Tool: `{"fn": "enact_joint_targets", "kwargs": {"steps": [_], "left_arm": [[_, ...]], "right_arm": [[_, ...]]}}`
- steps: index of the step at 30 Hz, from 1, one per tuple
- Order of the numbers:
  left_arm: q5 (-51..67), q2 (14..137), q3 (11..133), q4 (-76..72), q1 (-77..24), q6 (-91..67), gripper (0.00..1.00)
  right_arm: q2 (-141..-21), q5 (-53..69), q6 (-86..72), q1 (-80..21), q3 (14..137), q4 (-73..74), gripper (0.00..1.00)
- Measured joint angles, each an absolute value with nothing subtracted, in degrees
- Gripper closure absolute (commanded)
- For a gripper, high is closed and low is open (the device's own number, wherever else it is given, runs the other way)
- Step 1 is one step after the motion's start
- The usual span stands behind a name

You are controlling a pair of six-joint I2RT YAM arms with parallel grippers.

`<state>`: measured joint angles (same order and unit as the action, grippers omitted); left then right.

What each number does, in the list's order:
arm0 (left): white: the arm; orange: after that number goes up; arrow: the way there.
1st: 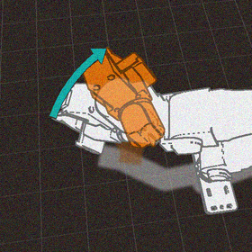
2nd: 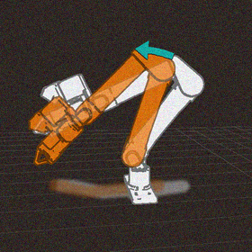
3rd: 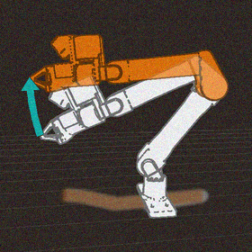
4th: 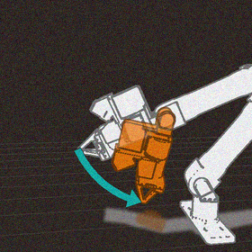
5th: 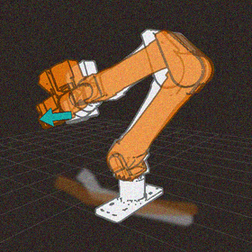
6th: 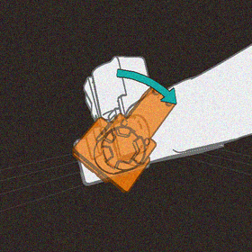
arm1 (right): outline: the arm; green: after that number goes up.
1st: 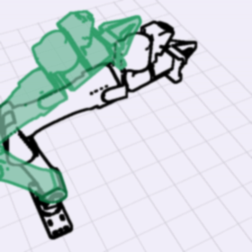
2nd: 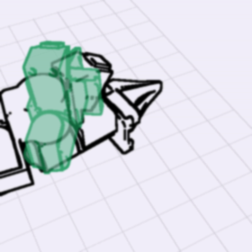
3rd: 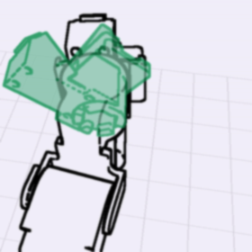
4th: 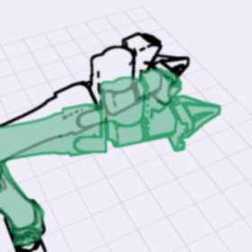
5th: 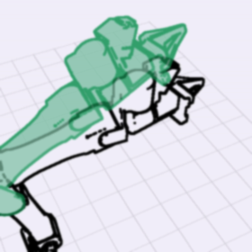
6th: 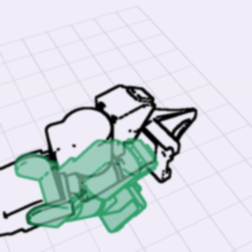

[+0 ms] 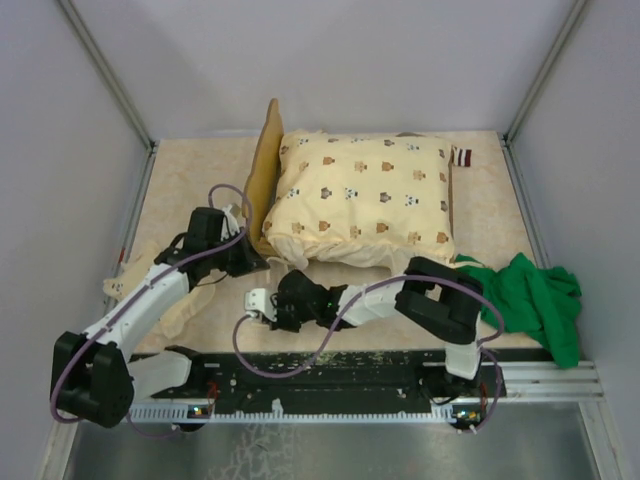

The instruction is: Set up the pet bed

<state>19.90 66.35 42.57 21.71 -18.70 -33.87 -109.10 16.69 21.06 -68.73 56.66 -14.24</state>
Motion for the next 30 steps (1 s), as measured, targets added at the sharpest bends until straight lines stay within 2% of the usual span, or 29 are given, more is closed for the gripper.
{"fn": "enact_joint_targets", "kwargs": {"steps": [5, 8, 15, 21, 30], "left_arm": [[18.2, 60.9, 37.6, 23.7, -16.6, -33.4, 1.00], [17.4, 58.4, 35.3, 24.5, -15.8, -33.5, 1.00], [15.5, 57.6, 30.9, 24.5, -15.6, -34.8, 1.00], [10.6, 56.1, 29.0, 25.8, -15.6, -38.0, 1.00], [6.5, 51.4, 24.6, 26.6, -15.6, -46.4, 1.00]], "right_arm": [[-99.0, 10.2, 13.8, -68.1, 42.5, -25.0, 1.00], [-94.7, 5.2, 9.1, -66.9, 38.1, -29.3, 1.00], [-90.5, -4.6, 3.2, -63.7, 37.6, -31.8, 1.00], [-87.7, -8.2, 1.4, -63.1, 37.8, -32.2, 1.00], [-94.7, -10.7, 1.9, -61.3, 43.6, -31.2, 1.00]]}}
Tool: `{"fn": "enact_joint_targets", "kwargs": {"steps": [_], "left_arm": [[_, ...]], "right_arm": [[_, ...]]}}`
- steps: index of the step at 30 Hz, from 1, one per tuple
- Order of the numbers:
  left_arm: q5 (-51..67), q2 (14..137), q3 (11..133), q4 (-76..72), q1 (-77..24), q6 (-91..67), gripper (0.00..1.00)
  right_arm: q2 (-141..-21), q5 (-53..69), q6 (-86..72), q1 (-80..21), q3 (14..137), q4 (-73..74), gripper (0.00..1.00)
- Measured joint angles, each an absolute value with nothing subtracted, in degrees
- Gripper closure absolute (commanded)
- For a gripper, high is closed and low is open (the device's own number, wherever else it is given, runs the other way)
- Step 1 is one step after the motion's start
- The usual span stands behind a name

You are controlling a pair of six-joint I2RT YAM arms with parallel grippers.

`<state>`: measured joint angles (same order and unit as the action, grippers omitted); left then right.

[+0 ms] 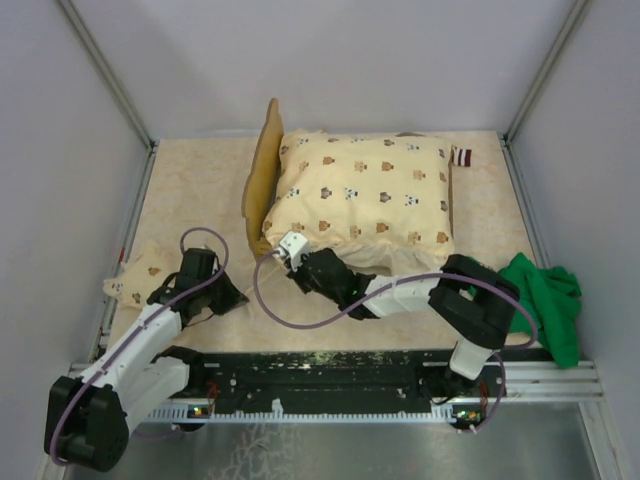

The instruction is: Set up the pet bed

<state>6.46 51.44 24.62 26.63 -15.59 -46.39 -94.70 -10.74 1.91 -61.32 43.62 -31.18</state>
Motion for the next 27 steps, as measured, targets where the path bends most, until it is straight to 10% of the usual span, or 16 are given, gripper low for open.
{"fn": "enact_joint_targets", "kwargs": {"steps": [9, 12, 18, 27], "left_arm": [[7.2, 50.3, 21.9, 26.5, -15.6, -49.5, 1.00], [7.5, 50.1, 21.9, 26.5, -15.6, -49.7, 0.75], [8.6, 49.0, 21.9, 24.1, -15.6, -47.3, 0.58], [12.7, 46.8, 22.1, 14.7, -15.6, -40.3, 0.69]], "right_arm": [[-101.9, -16.5, 2.7, -61.3, 50.1, -28.3, 1.00], [-101.9, -17.6, 1.8, -61.3, 49.8, -27.9, 1.00], [-101.9, -18.2, 0.5, -61.3, 48.3, -28.2, 1.00], [-101.9, -18.9, -3.2, -61.3, 47.2, -30.5, 1.00]]}}
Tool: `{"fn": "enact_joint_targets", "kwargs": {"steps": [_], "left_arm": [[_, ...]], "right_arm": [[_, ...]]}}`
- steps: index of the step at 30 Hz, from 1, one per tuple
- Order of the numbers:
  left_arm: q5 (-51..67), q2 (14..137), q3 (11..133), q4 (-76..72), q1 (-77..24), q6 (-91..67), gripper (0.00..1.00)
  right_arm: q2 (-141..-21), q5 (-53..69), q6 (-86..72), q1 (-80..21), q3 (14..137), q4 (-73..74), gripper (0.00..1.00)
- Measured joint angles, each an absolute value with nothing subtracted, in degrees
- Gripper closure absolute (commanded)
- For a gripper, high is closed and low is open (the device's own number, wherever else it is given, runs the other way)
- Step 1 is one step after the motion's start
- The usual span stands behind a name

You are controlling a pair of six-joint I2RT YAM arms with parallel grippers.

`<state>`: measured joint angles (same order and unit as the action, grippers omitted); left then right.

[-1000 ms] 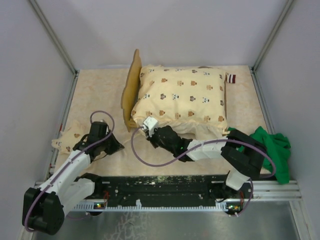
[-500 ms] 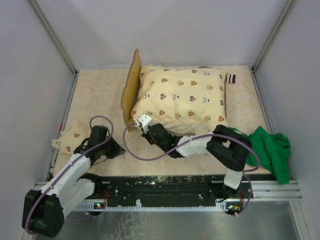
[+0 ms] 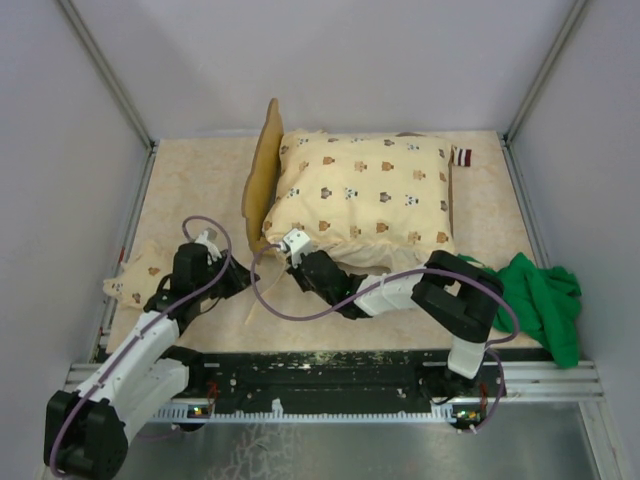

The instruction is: Set up the pet bed

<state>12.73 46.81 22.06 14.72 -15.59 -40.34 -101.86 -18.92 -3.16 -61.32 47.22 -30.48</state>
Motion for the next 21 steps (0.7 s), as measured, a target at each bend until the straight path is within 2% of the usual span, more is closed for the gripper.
{"fn": "enact_joint_targets", "kwargs": {"steps": [5, 13, 21], "left_arm": [[13.3, 49.5, 23.6, 4.8, -15.6, -37.5, 0.72], [14.3, 57.5, 24.5, -9.3, -16.1, -33.8, 0.69], [14.6, 60.5, 23.6, -19.3, -18.6, -32.9, 0.68]], "right_arm": [[-101.9, -19.0, -4.1, -61.3, 47.2, -30.9, 1.00], [-101.9, -19.0, -4.7, -61.3, 47.2, -30.9, 1.00], [-101.9, -18.8, -4.6, -61.3, 47.2, -31.6, 1.00]]}}
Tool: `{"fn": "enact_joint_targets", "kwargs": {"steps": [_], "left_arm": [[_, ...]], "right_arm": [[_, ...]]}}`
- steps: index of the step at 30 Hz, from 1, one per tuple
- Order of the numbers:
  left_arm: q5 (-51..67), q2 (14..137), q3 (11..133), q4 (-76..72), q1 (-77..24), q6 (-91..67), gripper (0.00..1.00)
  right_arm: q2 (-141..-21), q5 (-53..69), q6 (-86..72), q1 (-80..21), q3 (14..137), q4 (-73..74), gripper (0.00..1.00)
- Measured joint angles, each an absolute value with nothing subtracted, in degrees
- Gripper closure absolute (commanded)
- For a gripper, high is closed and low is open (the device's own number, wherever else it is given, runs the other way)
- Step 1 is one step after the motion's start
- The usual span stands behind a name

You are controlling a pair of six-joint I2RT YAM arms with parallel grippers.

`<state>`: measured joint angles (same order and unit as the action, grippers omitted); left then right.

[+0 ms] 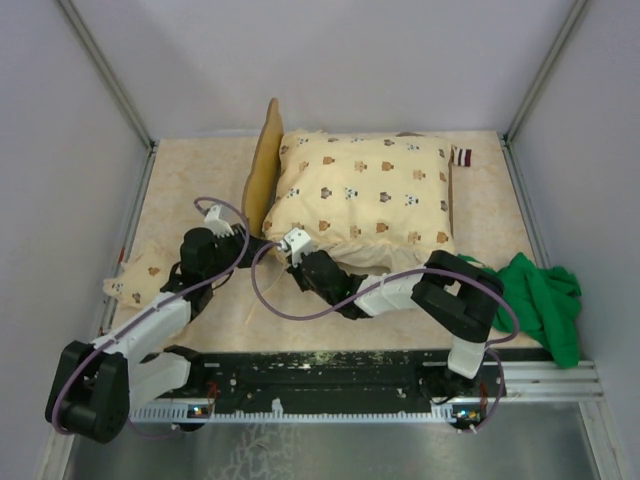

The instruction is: Set up the pet bed

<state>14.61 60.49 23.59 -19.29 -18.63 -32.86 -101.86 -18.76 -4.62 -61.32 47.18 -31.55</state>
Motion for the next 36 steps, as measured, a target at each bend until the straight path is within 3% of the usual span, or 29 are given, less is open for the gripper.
{"fn": "enact_joint_targets", "kwargs": {"steps": [15, 18, 21, 36], "left_arm": [[14.6, 66.3, 22.9, -24.3, -20.4, -32.7, 0.72], [14.4, 66.5, 22.8, -24.8, -20.7, -32.7, 0.80], [14.3, 66.7, 22.8, -24.9, -20.9, -32.8, 0.99], [13.7, 60.9, 23.5, -17.0, -20.9, -33.6, 1.00]], "right_arm": [[-101.7, -18.8, -4.0, -61.3, 45.0, -33.4, 1.00], [-101.7, -18.8, -3.8, -61.3, 45.0, -33.6, 1.00], [-101.7, -18.8, -3.5, -61.3, 45.0, -34.0, 1.00], [-103.0, -15.4, 6.0, -59.1, 47.0, -34.2, 1.00]]}}
